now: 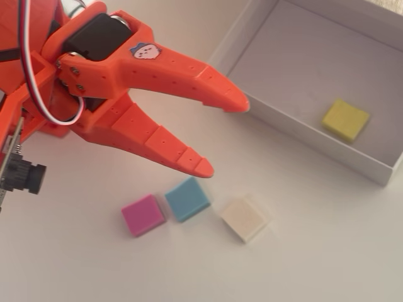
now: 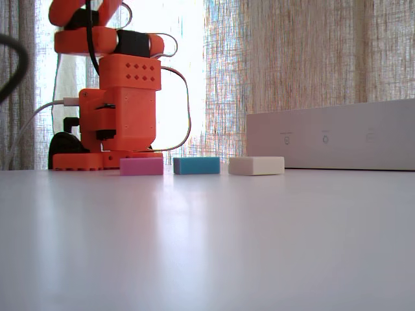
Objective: Grasp the yellow cuboid and put it in the bin.
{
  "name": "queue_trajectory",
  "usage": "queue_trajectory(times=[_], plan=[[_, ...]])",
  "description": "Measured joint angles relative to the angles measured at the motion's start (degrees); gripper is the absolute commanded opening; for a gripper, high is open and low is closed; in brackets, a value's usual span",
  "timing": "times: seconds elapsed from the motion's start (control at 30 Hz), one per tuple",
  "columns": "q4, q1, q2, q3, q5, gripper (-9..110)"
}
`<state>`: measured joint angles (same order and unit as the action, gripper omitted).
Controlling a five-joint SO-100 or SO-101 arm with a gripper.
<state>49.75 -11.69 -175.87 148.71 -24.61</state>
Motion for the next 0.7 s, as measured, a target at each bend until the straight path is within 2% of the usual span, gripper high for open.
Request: queue_trajectory(times=[0.13, 0.3, 0.47, 0.7], plan=[[9.2, 2.4, -6.2, 3.1, 4.8, 30], [14.8, 5.4, -12.4, 8.4, 9.2, 30], [17.5, 6.9, -13.1, 12.4, 11.3, 29], [19.2, 7.7, -13.4, 17.8, 12.0, 21]])
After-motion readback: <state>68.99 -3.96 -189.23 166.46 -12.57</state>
